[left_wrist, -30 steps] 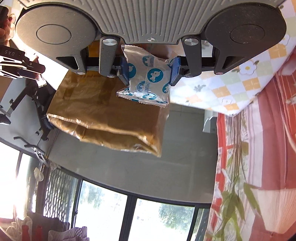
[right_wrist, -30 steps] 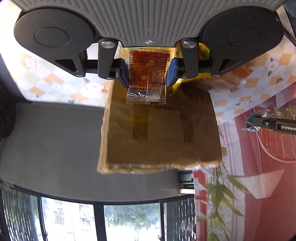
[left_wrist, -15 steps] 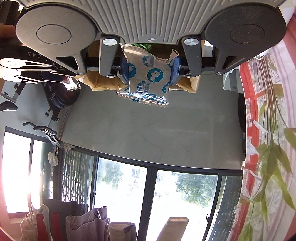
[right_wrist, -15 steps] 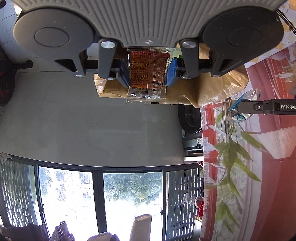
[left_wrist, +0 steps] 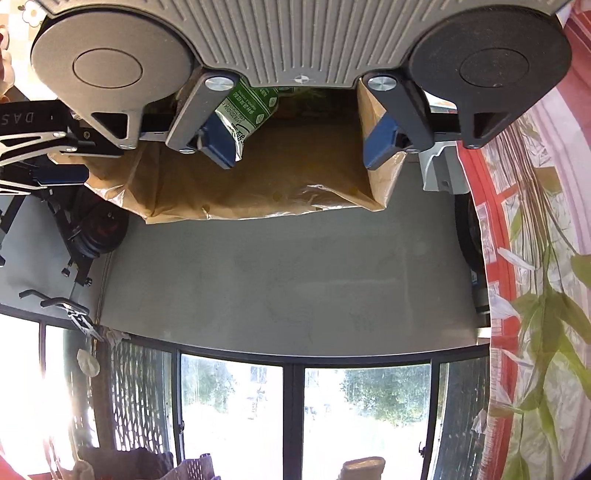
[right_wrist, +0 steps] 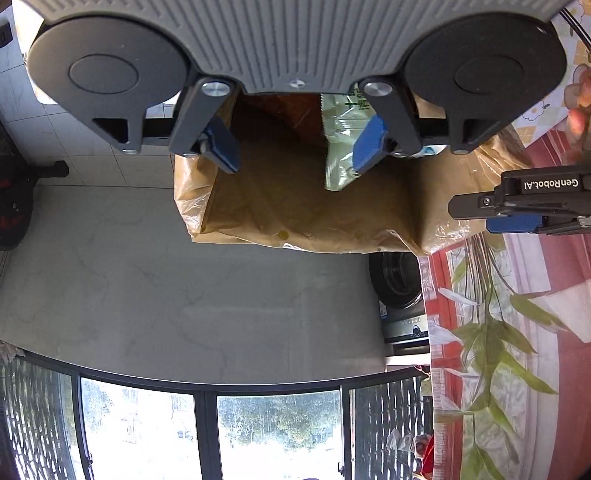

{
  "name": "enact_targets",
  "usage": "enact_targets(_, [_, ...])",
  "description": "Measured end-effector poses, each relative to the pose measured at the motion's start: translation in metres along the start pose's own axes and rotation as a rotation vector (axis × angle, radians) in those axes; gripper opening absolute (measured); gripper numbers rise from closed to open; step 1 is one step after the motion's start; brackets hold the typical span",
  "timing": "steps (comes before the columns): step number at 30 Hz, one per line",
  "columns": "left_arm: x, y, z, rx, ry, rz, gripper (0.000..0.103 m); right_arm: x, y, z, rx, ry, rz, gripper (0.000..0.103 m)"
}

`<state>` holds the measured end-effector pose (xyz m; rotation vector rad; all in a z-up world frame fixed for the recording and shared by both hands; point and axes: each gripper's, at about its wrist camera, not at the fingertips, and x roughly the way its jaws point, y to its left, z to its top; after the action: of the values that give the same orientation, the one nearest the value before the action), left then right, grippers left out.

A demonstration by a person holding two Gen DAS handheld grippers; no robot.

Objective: Organize snacks
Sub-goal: 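Carry both packets over the box and release them inside, then withdraw both open tools from the box toward the pile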

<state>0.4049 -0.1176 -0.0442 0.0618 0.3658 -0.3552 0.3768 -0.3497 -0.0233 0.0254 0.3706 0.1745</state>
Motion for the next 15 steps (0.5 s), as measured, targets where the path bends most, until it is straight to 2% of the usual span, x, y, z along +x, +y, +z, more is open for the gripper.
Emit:
enact_targets(2, [-0.01,0.006,0.002,-0.041,-0.013,-0.045,0.091,-0.012,0.001,-0.002,-0.01,-0.013,0.01,0.081])
enact_targets(4, [-0.02,0.01,0.002,-0.065,-0.017,-0.071,0.092,-0.022,0.001,-0.005,-0.015,-0.017,0.021,0.088])
enact_targets(10, [-0.05,0.016,0.0,-0.051,-0.029,-0.044,0.092,-0.047,0.01,-0.013,-0.02,-0.028,0.014,0.093])
enact_targets(15, [-0.075,0.033,-0.014,-0.094,-0.025,-0.044,0.092,-0.067,0.019,-0.026,0.002,-0.05,0.022,0.096])
